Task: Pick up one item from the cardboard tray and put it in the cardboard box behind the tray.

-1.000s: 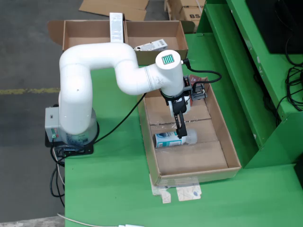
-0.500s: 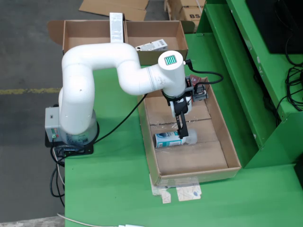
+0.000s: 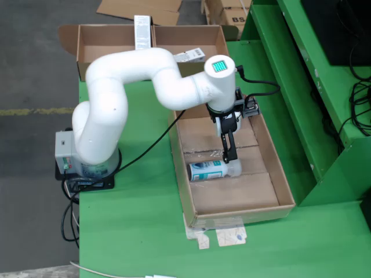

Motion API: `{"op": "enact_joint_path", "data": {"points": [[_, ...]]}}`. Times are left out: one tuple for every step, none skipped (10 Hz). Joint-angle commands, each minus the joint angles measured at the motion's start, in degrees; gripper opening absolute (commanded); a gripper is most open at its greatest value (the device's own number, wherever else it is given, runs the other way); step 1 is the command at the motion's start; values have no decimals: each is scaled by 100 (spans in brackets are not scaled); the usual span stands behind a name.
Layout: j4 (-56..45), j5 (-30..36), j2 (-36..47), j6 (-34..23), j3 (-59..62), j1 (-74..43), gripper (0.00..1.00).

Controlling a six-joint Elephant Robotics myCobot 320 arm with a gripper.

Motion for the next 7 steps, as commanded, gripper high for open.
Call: {"op": "enact_joint_path", "data": {"points": [[-852, -47, -1068, 82, 2554, 127, 100], [-1610, -178, -1994, 218, 4246, 291, 100], [-1610, -178, -1994, 218, 4246, 291, 100], [-2435, -192, -3172, 255, 6442, 340, 100], [-2435, -192, -3172, 255, 6442, 340, 100], [-1377, -308, -3510, 279, 6442, 375, 100], [-1377, -308, -3510, 279, 6442, 375, 100]]}}
